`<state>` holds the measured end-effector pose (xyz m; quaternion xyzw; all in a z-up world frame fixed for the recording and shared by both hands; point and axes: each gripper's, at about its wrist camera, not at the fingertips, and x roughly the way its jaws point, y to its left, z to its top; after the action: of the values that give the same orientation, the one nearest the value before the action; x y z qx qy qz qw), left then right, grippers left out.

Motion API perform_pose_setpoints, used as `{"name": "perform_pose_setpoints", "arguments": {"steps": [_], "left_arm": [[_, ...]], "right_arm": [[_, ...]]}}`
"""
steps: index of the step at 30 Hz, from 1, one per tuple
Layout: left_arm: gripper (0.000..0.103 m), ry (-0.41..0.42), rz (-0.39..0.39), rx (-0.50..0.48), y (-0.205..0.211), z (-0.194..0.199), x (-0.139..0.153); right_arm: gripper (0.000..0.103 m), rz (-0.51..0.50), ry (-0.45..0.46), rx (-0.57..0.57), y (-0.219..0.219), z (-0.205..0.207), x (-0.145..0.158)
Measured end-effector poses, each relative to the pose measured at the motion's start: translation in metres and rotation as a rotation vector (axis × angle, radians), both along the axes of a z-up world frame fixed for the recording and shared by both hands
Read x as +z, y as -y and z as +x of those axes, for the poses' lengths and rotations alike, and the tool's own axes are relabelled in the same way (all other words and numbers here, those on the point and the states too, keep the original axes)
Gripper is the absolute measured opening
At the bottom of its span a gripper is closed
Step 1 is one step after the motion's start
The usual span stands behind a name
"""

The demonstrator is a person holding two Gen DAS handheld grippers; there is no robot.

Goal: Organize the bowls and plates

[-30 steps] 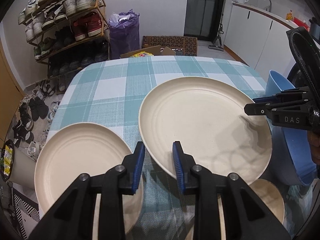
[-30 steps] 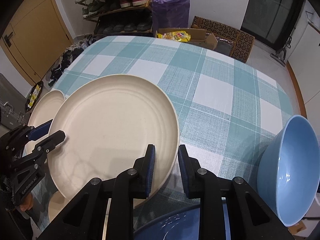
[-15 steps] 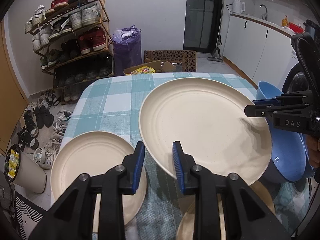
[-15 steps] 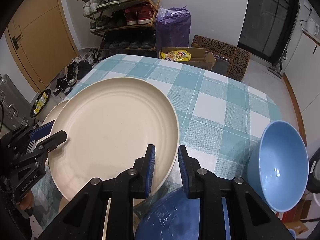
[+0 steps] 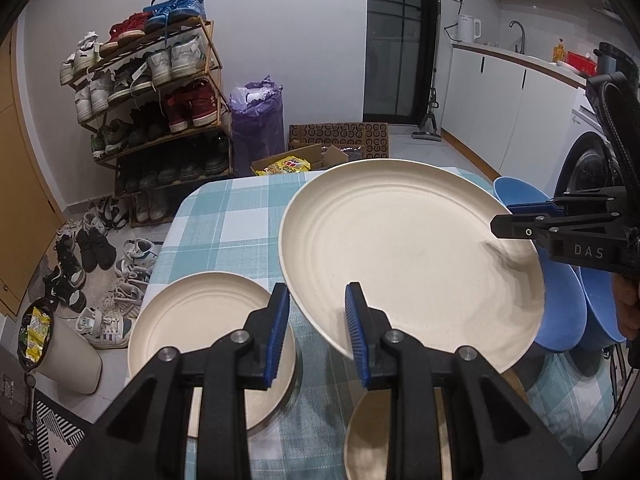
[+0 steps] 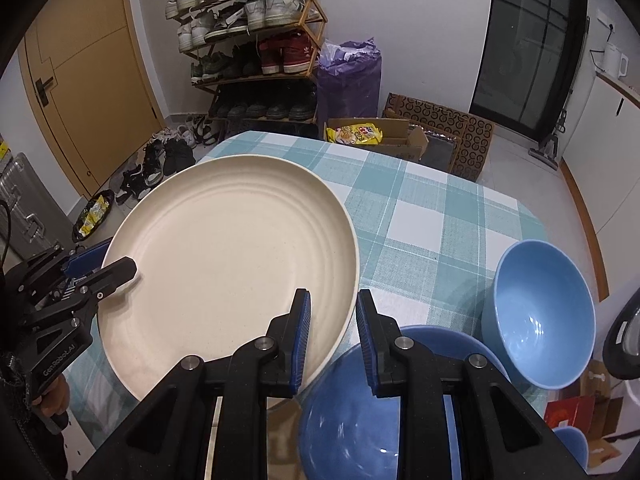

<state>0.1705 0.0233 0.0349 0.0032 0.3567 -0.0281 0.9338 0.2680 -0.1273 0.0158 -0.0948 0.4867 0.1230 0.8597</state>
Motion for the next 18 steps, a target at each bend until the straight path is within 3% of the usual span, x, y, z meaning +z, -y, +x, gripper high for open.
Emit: {"name": "perform_pose_setpoints", "arguments": {"steps": [18], "left_arm": [[0.027,0.049,0.008,-0.001,0.008,-0.052,0.015]], "right_arm": [[0.024,0.013,0.056,0.001,-0.001,-0.064,0.032]]}}
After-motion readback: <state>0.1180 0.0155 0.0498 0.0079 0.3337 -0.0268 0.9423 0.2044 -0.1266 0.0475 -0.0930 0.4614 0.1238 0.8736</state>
